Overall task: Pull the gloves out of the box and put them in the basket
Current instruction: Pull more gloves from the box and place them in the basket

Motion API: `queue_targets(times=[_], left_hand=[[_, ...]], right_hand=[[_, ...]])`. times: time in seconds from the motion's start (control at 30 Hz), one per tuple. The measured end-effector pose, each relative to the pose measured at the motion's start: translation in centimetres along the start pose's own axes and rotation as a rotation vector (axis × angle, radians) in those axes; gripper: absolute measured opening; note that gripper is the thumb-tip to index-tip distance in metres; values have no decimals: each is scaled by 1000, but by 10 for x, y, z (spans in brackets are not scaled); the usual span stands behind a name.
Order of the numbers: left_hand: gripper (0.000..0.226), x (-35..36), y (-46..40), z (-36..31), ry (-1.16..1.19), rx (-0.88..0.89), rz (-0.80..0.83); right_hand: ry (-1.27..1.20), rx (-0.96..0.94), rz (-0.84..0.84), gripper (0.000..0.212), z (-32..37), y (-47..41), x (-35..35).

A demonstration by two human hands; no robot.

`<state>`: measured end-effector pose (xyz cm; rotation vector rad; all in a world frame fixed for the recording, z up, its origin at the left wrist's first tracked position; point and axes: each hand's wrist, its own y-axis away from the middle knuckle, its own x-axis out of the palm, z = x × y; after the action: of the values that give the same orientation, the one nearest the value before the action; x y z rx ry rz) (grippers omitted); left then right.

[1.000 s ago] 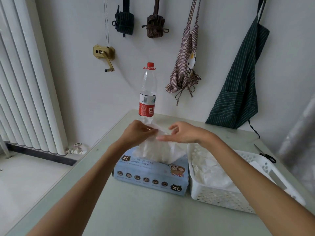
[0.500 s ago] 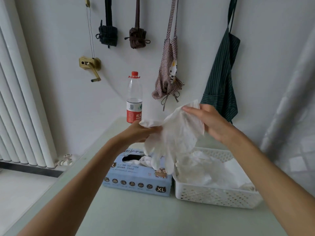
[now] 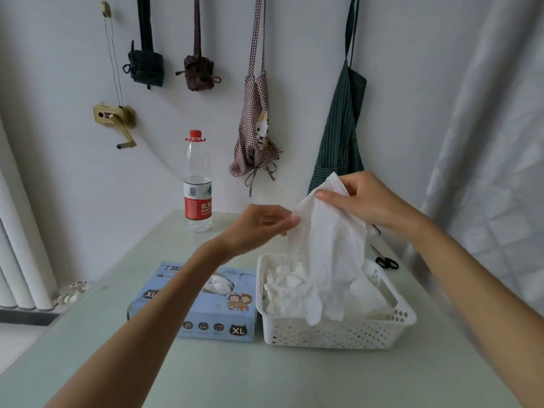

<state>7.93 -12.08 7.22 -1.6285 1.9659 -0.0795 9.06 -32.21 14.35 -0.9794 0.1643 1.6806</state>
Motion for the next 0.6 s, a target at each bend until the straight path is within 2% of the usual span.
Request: queue_targets(times=[0.2,0.33,0.37,0.47,0.6], left_hand=[[15,1,-12,3,-5,11,-35],[48,18,-21,-4,47,-14,69],[51,24,-22,-8,42,-17,115],[34,34,-27,-12,12,-21,195],[14,27,-26,-6,40,-45,146]], right_hand=[[-180,182,56,12,-16,9,-39],[-145,188,75,15,-16,9,-39],[-136,182,87,17,-15,9,-37],[-120,165,119,21,-15,7,-37],[-117,169,112,20,-23,10,-49]])
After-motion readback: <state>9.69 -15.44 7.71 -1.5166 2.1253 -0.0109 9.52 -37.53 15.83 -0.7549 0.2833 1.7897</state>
